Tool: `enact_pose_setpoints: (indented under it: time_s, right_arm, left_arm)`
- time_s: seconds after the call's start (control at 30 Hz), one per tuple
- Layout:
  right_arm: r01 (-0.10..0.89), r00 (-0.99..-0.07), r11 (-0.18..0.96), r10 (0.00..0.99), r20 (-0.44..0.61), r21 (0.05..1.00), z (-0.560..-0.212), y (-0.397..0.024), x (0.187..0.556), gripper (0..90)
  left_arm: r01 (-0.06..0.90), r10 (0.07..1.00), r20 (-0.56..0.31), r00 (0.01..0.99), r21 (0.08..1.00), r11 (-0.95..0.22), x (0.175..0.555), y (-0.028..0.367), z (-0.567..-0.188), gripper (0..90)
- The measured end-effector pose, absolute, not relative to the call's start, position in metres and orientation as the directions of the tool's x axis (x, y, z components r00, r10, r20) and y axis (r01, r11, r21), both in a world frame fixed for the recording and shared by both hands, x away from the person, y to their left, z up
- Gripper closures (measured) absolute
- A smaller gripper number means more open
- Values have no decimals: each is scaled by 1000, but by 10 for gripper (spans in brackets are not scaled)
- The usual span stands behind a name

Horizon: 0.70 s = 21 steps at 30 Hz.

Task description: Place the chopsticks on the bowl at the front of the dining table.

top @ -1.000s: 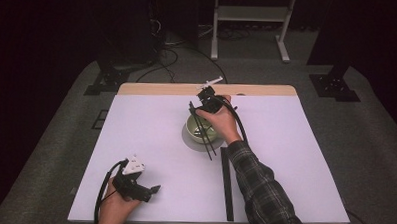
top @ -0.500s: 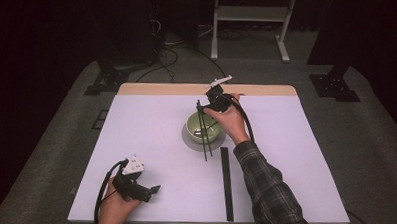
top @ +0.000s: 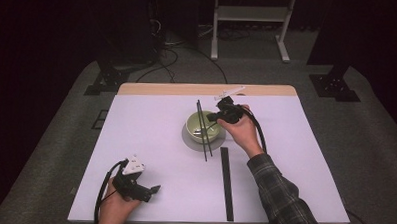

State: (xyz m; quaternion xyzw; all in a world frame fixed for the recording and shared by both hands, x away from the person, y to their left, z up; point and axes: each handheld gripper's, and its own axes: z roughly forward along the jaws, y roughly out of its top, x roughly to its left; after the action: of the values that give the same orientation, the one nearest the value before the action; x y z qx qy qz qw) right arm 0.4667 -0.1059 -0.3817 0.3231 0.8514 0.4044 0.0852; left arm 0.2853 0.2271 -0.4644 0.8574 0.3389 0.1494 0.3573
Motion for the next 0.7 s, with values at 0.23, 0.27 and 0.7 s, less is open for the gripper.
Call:
enact_pose_setpoints:
  time_s: [0.23,0.27,0.7]
  right_arm:
    - [476,-801,497,585,125,725,-390,-105,461,898]
    - [479,-801,498,586,127,723,-391,-105,460,899]
    - [468,-823,516,550,141,718,-394,-97,457,899]
  left_arm:
    - [473,688,15,725,715,-515,285,227,-464,0]
    - [473,688,16,726,715,-516,285,227,-464,0]
    - [474,688,14,725,715,-514,285,227,-465,0]
